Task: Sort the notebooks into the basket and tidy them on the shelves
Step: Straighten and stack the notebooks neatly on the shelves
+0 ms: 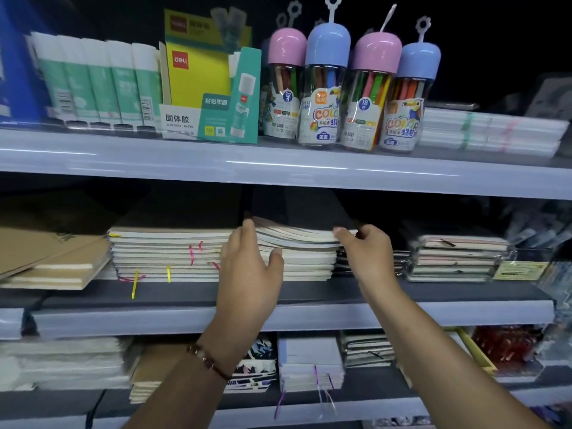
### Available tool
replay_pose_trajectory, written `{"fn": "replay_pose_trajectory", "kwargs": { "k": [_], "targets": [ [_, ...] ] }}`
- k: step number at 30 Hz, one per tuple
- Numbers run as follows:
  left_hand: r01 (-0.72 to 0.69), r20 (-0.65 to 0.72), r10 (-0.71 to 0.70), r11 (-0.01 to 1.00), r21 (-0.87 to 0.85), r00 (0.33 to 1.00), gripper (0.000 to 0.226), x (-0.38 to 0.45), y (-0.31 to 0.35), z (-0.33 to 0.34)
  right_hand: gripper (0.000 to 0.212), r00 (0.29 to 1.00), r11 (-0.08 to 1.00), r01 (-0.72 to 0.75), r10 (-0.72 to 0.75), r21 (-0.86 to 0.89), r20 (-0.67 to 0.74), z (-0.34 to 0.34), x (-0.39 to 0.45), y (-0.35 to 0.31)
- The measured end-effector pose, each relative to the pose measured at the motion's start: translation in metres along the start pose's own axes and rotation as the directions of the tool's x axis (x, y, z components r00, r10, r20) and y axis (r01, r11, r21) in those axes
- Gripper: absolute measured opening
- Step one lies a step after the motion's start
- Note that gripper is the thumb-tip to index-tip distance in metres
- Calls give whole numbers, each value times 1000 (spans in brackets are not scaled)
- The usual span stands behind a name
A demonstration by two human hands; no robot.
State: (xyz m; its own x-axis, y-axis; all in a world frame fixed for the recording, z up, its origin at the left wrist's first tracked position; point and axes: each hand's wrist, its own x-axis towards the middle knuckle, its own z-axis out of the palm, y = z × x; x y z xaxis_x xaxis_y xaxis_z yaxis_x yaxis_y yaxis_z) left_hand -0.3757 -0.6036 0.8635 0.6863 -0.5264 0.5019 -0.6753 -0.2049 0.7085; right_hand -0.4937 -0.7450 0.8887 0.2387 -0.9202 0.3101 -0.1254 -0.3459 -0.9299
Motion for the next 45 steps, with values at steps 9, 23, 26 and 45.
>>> {"fn": "replay_pose_trajectory", "kwargs": {
  "k": [9, 23, 26, 45],
  "targets": [
    [-400, -66, 478, 795, 455, 876, 33, 30, -24, 4, 33, 999, 996, 31, -27, -79, 42, -6, 13, 7],
    [-324, -108, 415, 826, 461, 904, 39, 25, -44, 8, 44, 961, 922, 228, -162, -312, 223, 6, 0, 14],
    [-292, -57, 350, 850, 438, 935, 60, 7, -50, 7, 47, 940, 865, 318, -237, -388, 244, 5, 0, 22],
    [142, -77, -172, 943, -301, 982, 58, -32, -29, 4, 50, 968, 939, 241, -213, -244, 137, -4, 8, 19]
  ]
}}
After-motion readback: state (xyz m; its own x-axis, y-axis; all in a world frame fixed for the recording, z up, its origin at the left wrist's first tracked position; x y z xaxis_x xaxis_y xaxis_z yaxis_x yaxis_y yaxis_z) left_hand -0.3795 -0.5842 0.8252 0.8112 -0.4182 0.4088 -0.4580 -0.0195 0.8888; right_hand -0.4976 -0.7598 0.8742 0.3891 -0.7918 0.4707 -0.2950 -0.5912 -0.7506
